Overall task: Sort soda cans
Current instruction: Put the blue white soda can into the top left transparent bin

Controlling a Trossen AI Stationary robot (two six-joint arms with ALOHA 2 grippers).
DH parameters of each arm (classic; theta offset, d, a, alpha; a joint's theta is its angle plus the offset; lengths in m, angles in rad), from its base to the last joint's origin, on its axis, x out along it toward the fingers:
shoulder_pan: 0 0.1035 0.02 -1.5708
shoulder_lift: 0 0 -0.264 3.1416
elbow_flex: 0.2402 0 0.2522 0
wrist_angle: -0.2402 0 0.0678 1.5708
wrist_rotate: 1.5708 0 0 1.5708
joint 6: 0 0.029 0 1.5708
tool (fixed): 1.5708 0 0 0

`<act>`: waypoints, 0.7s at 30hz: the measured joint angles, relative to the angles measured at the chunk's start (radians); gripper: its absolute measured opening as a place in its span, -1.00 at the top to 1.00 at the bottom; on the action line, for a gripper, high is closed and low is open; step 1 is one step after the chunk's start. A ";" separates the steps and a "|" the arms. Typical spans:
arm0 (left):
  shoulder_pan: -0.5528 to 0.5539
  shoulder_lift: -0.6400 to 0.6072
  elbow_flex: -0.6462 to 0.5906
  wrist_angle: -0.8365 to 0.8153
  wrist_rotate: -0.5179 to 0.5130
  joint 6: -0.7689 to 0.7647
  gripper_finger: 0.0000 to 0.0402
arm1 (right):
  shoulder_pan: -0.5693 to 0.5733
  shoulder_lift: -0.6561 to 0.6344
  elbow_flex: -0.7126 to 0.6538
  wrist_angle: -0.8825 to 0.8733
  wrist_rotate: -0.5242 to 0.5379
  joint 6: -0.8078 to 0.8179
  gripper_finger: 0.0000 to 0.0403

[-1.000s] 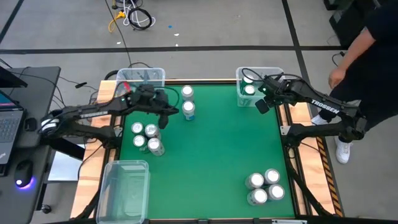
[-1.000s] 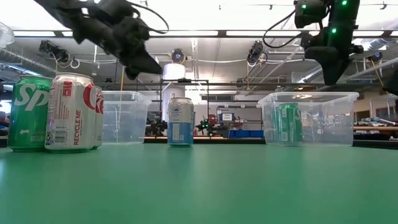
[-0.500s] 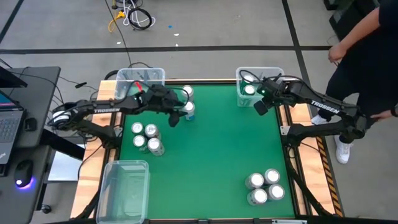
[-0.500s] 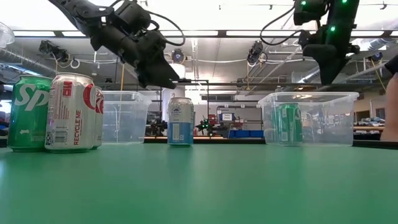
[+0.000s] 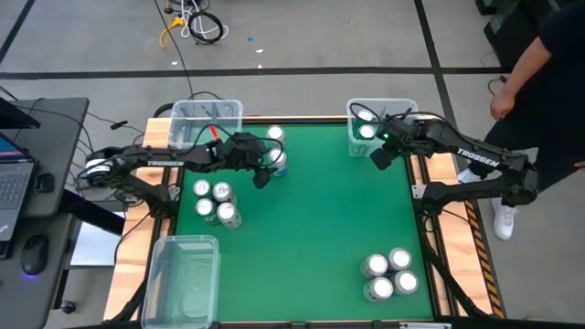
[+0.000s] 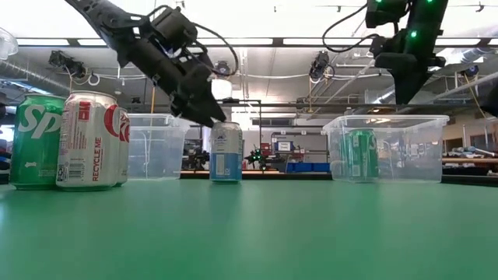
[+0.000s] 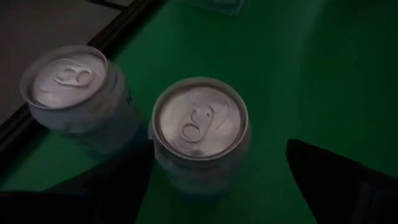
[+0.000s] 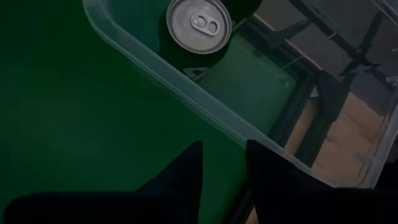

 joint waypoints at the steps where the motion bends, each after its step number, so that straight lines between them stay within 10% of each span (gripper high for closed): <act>1: 0.000 0.011 0.000 0.008 -0.007 0.000 -0.85 | 0.000 0.000 0.000 0.000 0.000 0.000 0.46; 21: -0.001 0.157 0.000 0.188 -0.020 -0.041 -0.82 | 0.001 0.000 0.000 0.004 0.000 0.007 0.45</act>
